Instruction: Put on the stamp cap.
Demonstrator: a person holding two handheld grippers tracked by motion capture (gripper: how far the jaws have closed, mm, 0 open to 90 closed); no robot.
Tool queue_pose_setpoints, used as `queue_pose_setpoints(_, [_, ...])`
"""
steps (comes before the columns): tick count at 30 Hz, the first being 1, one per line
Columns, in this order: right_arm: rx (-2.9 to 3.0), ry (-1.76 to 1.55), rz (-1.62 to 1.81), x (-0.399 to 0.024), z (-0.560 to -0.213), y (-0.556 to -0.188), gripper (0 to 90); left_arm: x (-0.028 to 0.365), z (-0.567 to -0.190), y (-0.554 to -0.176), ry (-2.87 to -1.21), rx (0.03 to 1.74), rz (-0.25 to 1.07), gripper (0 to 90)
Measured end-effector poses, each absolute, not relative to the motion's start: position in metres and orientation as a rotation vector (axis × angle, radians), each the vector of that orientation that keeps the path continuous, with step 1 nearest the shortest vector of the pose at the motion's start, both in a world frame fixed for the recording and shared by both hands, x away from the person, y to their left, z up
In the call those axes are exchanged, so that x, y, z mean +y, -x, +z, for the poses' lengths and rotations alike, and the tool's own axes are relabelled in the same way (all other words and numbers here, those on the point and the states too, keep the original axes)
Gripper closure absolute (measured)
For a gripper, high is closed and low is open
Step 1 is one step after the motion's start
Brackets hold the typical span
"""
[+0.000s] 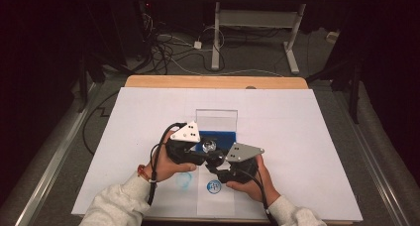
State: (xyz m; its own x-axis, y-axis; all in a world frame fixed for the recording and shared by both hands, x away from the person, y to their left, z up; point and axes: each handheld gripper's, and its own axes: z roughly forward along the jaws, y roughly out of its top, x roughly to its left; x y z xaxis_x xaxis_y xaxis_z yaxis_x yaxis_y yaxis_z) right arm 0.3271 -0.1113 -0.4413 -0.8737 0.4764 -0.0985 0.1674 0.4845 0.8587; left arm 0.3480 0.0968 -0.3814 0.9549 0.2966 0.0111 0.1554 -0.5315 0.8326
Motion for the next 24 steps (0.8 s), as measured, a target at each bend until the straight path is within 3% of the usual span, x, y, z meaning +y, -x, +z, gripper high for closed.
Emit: queue_pose_setpoints(24, [2.401, -0.522, 1.341, -0.1140, -0.4440, -0.3263, 38.6, 0.0929, -0.3822, -0.3421, -2.163, 0.318, 0.229, 54.7])
